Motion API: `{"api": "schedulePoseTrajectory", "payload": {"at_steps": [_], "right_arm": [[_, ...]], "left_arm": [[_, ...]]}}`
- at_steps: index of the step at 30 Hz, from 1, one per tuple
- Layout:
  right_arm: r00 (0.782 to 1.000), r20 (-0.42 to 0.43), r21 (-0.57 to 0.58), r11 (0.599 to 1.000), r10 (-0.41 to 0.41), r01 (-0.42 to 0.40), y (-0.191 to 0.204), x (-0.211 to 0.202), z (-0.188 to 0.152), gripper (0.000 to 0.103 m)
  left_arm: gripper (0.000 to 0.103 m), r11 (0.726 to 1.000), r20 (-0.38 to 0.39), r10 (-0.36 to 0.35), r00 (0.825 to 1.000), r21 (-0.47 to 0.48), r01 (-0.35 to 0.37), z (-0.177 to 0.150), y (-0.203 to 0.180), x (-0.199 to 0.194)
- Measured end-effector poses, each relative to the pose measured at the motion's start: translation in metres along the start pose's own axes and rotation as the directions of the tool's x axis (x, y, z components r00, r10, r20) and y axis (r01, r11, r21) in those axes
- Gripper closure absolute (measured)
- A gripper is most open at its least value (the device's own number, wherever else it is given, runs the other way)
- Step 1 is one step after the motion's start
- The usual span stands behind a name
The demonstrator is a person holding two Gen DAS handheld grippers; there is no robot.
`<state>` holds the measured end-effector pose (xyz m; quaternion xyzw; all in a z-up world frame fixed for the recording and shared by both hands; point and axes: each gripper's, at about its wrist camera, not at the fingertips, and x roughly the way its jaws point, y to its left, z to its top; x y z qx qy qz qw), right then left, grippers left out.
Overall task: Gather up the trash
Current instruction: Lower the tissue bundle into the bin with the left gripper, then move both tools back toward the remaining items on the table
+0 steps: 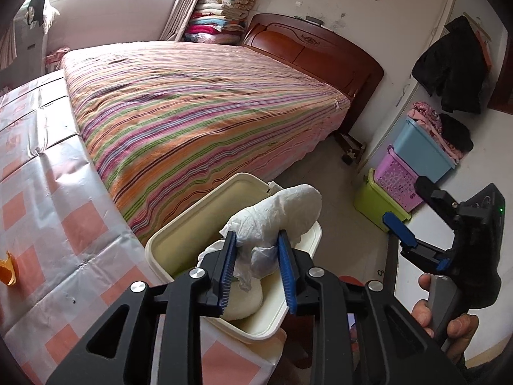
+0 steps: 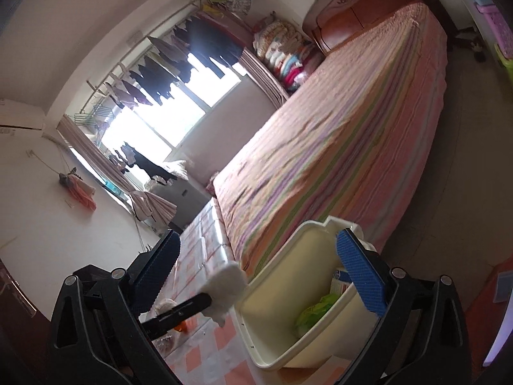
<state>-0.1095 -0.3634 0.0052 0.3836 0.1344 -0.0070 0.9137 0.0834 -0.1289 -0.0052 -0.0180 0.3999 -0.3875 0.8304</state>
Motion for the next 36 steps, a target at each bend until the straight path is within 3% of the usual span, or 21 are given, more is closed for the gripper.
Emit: {"api": "schedulePoseTrajectory", "payload": {"at_steps": [2, 4, 10, 13, 16, 18, 22, 26, 29, 32, 34, 36], "right_arm": [[0.998, 0.059, -0.033, 0.999, 0.020, -0.018, 0.006, -0.008, 0.002, 0.007], [0.995, 0.096, -0.087, 0.996, 0.038, -0.030, 0.014, -0.017, 0.003, 0.007], [0.994, 0.042, -0.197, 0.976, 0.098, -0.088, 0.045, -0.022, -0.009, 0.007], [0.993, -0.005, -0.242, 0.963, 0.120, -0.118, 0.065, -0.010, -0.022, 0.007], [0.986, -0.085, -0.269, 0.950, 0.142, -0.160, 0.083, 0.020, -0.047, 0.007], [0.980, -0.130, -0.276, 0.943, 0.154, -0.185, 0.094, 0.036, -0.062, 0.007], [0.956, -0.237, -0.293, 0.926, 0.173, -0.240, 0.121, 0.076, -0.095, 0.007], [0.926, -0.336, -0.343, 0.894, 0.171, -0.289, 0.162, 0.098, -0.126, 0.007], [0.916, -0.374, -0.401, 0.866, 0.144, -0.299, 0.186, 0.110, -0.144, 0.007], [0.926, -0.357, -0.492, 0.819, 0.119, -0.295, 0.219, 0.118, -0.153, 0.007], [0.935, -0.337, -0.555, 0.778, 0.114, -0.295, 0.239, 0.116, -0.158, 0.007], [0.949, -0.296, -0.647, 0.707, 0.112, -0.285, 0.266, 0.107, -0.167, 0.007]], "left_arm": [[0.055, 1.000, 0.010, -0.008, 1.000, -0.004, 0.008, 0.001, -0.003, 0.002], [0.032, 1.000, 0.036, -0.011, 0.999, -0.015, 0.011, 0.002, -0.005, 0.000], [0.027, 0.997, 0.129, 0.057, 0.990, -0.053, -0.051, -0.004, 0.002, -0.028], [0.026, 0.991, 0.193, 0.127, 0.973, -0.072, -0.115, -0.015, 0.012, -0.057], [0.022, 0.972, 0.261, 0.230, 0.938, -0.114, -0.207, -0.034, 0.029, -0.091], [0.020, 0.947, 0.303, 0.317, 0.899, -0.146, -0.285, -0.050, 0.041, -0.116], [0.017, 0.866, 0.338, 0.497, 0.799, -0.257, -0.429, -0.090, 0.074, -0.163], [0.017, 0.782, 0.306, 0.608, 0.733, -0.390, -0.486, -0.128, 0.108, -0.199], [0.017, 0.732, 0.284, 0.652, 0.703, -0.478, -0.485, -0.156, 0.129, -0.224], [0.017, 0.693, 0.283, 0.677, 0.680, -0.558, -0.457, -0.181, 0.147, -0.247], [0.017, 0.672, 0.293, 0.689, 0.663, -0.600, -0.434, -0.196, 0.157, -0.263], [0.016, 0.658, 0.302, 0.697, 0.651, -0.630, -0.413, -0.209, 0.163, -0.276]]}}
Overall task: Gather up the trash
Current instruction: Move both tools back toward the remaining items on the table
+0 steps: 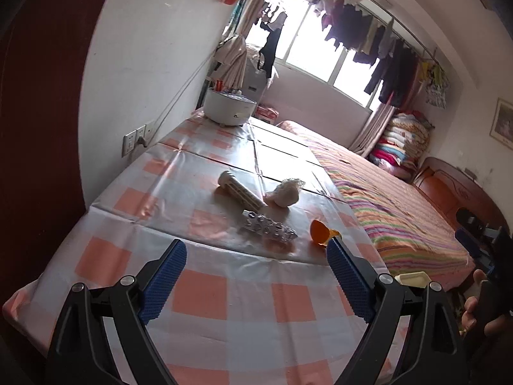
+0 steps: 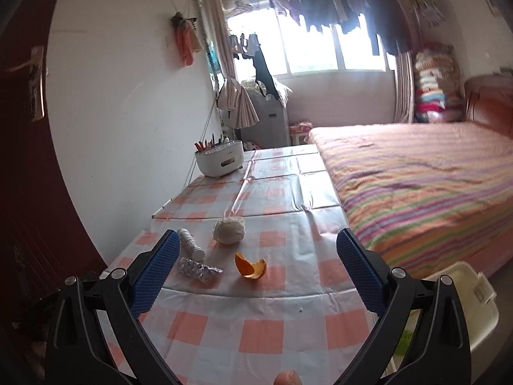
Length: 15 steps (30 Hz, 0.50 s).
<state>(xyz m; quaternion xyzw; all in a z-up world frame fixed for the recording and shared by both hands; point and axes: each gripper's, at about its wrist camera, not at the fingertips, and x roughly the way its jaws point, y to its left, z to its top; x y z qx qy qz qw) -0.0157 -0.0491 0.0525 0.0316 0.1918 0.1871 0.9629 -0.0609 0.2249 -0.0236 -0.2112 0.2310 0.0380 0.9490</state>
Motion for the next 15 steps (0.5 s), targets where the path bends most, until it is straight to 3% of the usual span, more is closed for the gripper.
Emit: {"api": "schedulePoseTrajectory", "payload": {"at_steps": [4, 7, 11, 15], "right_arm": [[0.999, 0.035, -0.133, 0.991, -0.015, 0.019, 0.040, -0.002, 0.005, 0.007], [1.000, 0.014, -0.156, 0.988, 0.013, -0.011, 0.054, 0.008, 0.003, 0.007], [0.993, -0.089, -0.055, 0.996, 0.071, -0.076, 0.048, 0.048, 0.001, 0.007], [0.985, -0.155, 0.007, 0.997, 0.073, -0.073, 0.033, 0.079, 0.000, 0.006]], "left_arm": [[0.016, 0.998, 0.019, 0.003, 1.000, -0.058, -0.002, -0.001, 0.027, -0.014], [0.015, 0.997, 0.020, 0.008, 1.000, -0.083, -0.007, 0.000, 0.040, -0.019], [0.015, 0.994, 0.013, 0.024, 1.000, -0.104, -0.023, 0.001, 0.056, -0.021], [0.014, 0.993, -0.017, 0.028, 0.999, -0.116, -0.030, -0.001, 0.067, -0.018]]}}
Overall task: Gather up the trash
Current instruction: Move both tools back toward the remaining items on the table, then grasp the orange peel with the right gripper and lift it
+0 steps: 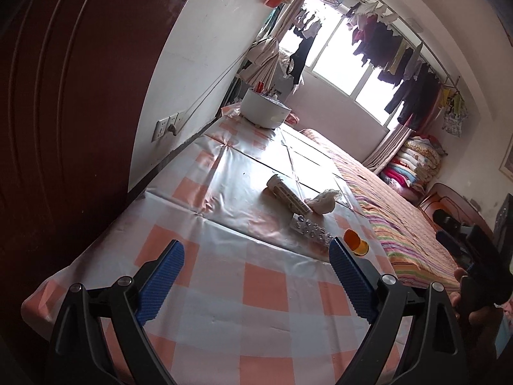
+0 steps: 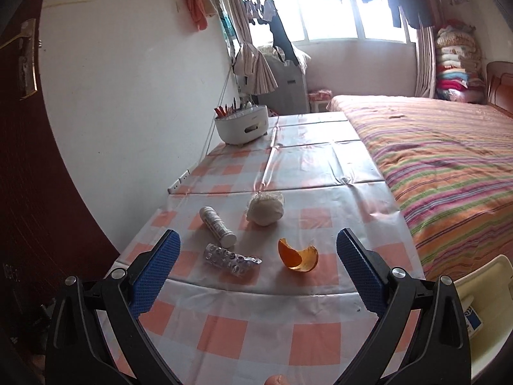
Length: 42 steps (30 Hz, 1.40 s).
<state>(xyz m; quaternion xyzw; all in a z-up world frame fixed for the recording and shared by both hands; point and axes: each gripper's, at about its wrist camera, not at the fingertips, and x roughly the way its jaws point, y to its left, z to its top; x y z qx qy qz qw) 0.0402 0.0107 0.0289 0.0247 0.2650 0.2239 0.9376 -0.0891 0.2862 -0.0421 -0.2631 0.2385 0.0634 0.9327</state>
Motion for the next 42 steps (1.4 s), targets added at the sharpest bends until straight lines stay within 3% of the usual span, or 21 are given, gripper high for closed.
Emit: {"api": "schedulePoseTrajectory", "payload": {"at_steps": [7, 13, 21, 28, 38, 41, 42], "right_arm": [[0.995, -0.097, 0.036, 0.999, -0.020, 0.023, -0.014, 0.043, 0.014, 0.006], [0.988, -0.151, 0.066, 0.996, -0.045, 0.056, -0.030, 0.063, 0.006, 0.006], [0.969, -0.233, 0.053, 0.994, -0.080, 0.095, -0.040, 0.087, -0.013, 0.006], [0.941, -0.323, 0.061, 0.990, -0.103, 0.129, -0.043, 0.122, -0.026, 0.007], [0.920, -0.367, 0.021, 0.987, -0.139, 0.157, -0.038, 0.151, -0.022, 0.007], [0.916, -0.373, -0.004, 0.987, -0.149, 0.159, -0.034, 0.156, -0.024, 0.013], [0.914, -0.375, -0.014, 0.987, -0.154, 0.161, -0.032, 0.157, -0.024, 0.019]], "left_arm": [[0.014, 0.999, -0.059, -0.009, 0.998, 0.048, 0.012, -0.004, -0.001, 0.005], [0.014, 0.999, -0.057, -0.015, 0.998, 0.039, 0.018, -0.008, 0.000, 0.001], [0.014, 0.999, -0.071, -0.013, 0.997, 0.028, 0.015, -0.012, -0.002, 0.007], [0.014, 1.000, -0.082, 0.000, 0.997, 0.025, 0.003, -0.014, -0.002, 0.012], [0.014, 1.000, -0.085, 0.010, 0.996, -0.007, -0.011, -0.013, 0.000, 0.016], [0.014, 1.000, -0.088, 0.012, 0.996, -0.003, -0.012, -0.012, -0.003, 0.017], [0.014, 1.000, -0.088, 0.012, 0.996, -0.003, -0.012, -0.012, -0.003, 0.017]]}}
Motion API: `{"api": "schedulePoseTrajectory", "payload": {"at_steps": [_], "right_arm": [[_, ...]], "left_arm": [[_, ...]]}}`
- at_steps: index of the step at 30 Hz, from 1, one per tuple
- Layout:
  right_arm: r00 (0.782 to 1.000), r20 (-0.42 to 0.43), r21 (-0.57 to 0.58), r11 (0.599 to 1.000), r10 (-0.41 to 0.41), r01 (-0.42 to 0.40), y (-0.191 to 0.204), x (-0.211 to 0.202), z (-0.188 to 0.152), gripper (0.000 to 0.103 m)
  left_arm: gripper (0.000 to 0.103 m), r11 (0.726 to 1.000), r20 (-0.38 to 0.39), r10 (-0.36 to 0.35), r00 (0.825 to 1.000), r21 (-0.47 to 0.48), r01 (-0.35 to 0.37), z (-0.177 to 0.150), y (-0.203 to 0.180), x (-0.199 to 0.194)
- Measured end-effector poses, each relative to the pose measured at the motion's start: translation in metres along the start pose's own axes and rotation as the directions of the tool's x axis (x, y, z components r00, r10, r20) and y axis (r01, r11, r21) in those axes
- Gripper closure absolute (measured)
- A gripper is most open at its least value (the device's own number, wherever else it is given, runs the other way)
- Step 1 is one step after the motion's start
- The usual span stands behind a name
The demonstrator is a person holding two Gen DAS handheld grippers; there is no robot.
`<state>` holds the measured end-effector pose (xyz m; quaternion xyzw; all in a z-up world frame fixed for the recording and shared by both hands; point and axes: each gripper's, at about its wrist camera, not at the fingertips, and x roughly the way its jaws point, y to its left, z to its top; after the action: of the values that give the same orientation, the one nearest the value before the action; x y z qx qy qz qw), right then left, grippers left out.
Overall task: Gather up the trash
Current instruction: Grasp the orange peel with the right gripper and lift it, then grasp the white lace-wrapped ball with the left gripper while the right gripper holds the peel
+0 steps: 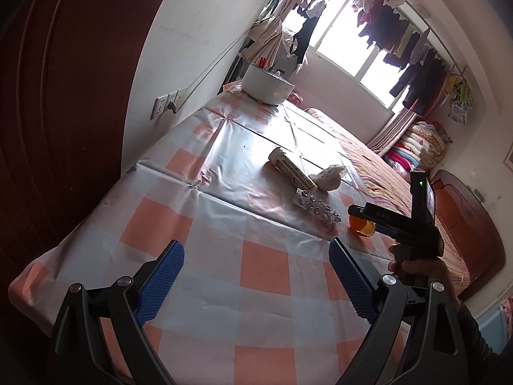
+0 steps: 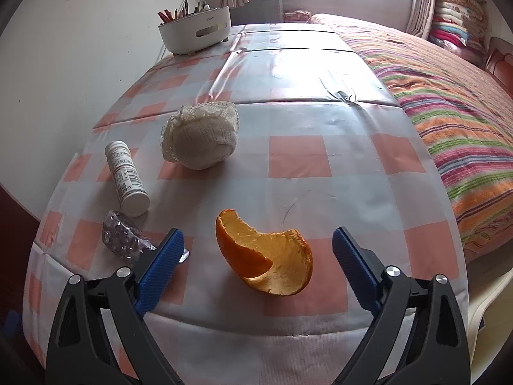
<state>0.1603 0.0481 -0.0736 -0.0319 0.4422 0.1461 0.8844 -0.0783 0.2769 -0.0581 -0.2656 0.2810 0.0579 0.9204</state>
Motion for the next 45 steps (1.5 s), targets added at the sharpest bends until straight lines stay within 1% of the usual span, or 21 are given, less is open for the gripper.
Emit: {"api": "schedulePoseTrajectory", "payload": {"at_steps": [1, 3, 4, 5, 6, 7, 9, 10, 13, 15, 18, 24, 27, 30, 33, 35, 38, 40, 42, 45], "right_arm": [[1.000, -0.008, -0.011, 1.000, -0.008, 0.008, 0.001, 0.003, 0.000, 0.024], [1.000, -0.018, -0.017, 1.000, -0.020, 0.020, 0.000, 0.006, -0.001, 0.026], [1.000, -0.021, -0.012, 1.000, -0.002, 0.002, -0.003, 0.008, -0.004, 0.028], [1.000, -0.025, -0.010, 1.000, -0.009, 0.008, -0.005, 0.009, -0.004, 0.030], [1.000, -0.025, -0.012, 1.000, -0.012, 0.012, -0.007, 0.009, -0.004, 0.038], [1.000, -0.022, -0.014, 1.000, -0.017, 0.017, -0.009, 0.009, -0.004, 0.042], [1.000, -0.021, -0.002, 1.000, -0.006, 0.006, -0.014, 0.008, -0.004, 0.044], [1.000, -0.020, 0.003, 1.000, -0.001, 0.001, -0.015, 0.009, -0.004, 0.049], [1.000, -0.015, 0.001, 1.000, 0.020, -0.020, -0.017, 0.005, -0.006, 0.060], [0.999, -0.002, 0.005, 0.999, 0.036, -0.036, -0.018, 0.001, -0.006, 0.066], [0.998, 0.016, 0.015, 0.998, 0.054, -0.054, -0.022, -0.008, -0.008, 0.071], [0.991, 0.071, 0.054, 0.991, 0.116, -0.120, -0.036, -0.036, -0.014, 0.073], [0.984, 0.096, 0.077, 0.985, 0.149, -0.157, -0.042, -0.052, -0.022, 0.073], [0.976, 0.118, 0.091, 0.977, 0.182, -0.193, -0.046, -0.069, -0.032, 0.073], [0.967, 0.138, 0.094, 0.970, 0.212, -0.226, -0.047, -0.085, -0.042, 0.073], [0.963, 0.146, 0.099, 0.965, 0.227, -0.242, -0.049, -0.093, -0.049, 0.073], [0.956, 0.158, 0.107, 0.958, 0.247, -0.266, -0.056, -0.106, -0.061, 0.073], [0.952, 0.161, 0.114, 0.953, 0.260, -0.279, -0.059, -0.111, -0.066, 0.073], [0.950, 0.160, 0.119, 0.950, 0.269, -0.289, -0.064, -0.116, -0.072, 0.073], [0.944, 0.160, 0.134, 0.941, 0.290, -0.311, -0.068, -0.122, -0.079, 0.073]], "left_arm": [[0.014, 1.000, -0.002, 0.001, 1.000, 0.002, -0.001, 0.000, -0.001, 0.001], [0.014, 1.000, -0.010, 0.003, 1.000, 0.006, -0.003, 0.000, -0.002, 0.002], [0.014, 1.000, -0.011, 0.003, 1.000, 0.007, -0.003, 0.000, -0.003, 0.003], [0.014, 1.000, -0.012, 0.005, 1.000, 0.009, -0.005, 0.000, -0.004, 0.004], [0.014, 1.000, -0.014, 0.007, 1.000, 0.011, -0.007, 0.000, -0.006, 0.005], [0.014, 1.000, -0.017, 0.010, 1.000, 0.014, -0.010, 0.001, -0.007, 0.006], [0.014, 1.000, -0.021, 0.012, 1.000, 0.017, -0.012, 0.001, -0.010, 0.006], [0.014, 1.000, -0.022, 0.012, 1.000, 0.017, -0.011, 0.002, -0.011, 0.007], [0.014, 1.000, -0.027, 0.009, 1.000, 0.026, -0.009, 0.003, -0.016, 0.010], [0.014, 0.999, -0.030, 0.008, 1.000, 0.035, -0.006, 0.005, -0.019, 0.013], [0.014, 0.999, -0.036, 0.007, 0.999, 0.048, -0.005, 0.008, -0.025, 0.017], [0.014, 0.999, -0.049, -0.008, 0.999, 0.052, 0.011, 0.020, -0.037, 0.026], [0.014, 0.997, -0.049, -0.025, 0.998, 0.074, 0.029, 0.031, -0.047, 0.033], [0.014, 0.990, -0.040, -0.042, 0.998, 0.136, 0.047, 0.044, -0.065, 0.043], [0.014, 0.971, -0.035, -0.070, 0.997, 0.228, 0.076, 0.057, -0.089, 0.061], [0.014, 0.959, -0.067, -0.109, 0.992, 0.254, 0.123, 0.064, -0.100, 0.078], [0.014, 0.951, -0.106, -0.149, 0.983, 0.258, 0.172, 0.071, -0.115, 0.105], [0.014, 0.948, -0.134, -0.153, 0.979, 0.261, 0.183, 0.074, -0.123, 0.122], [0.014, 0.938, -0.173, -0.180, 0.968, 0.266, 0.222, 0.076, -0.132, 0.140], [0.014, 0.919, -0.208, -0.188, 0.960, 0.307, 0.246, 0.078, -0.145, 0.165]]}}
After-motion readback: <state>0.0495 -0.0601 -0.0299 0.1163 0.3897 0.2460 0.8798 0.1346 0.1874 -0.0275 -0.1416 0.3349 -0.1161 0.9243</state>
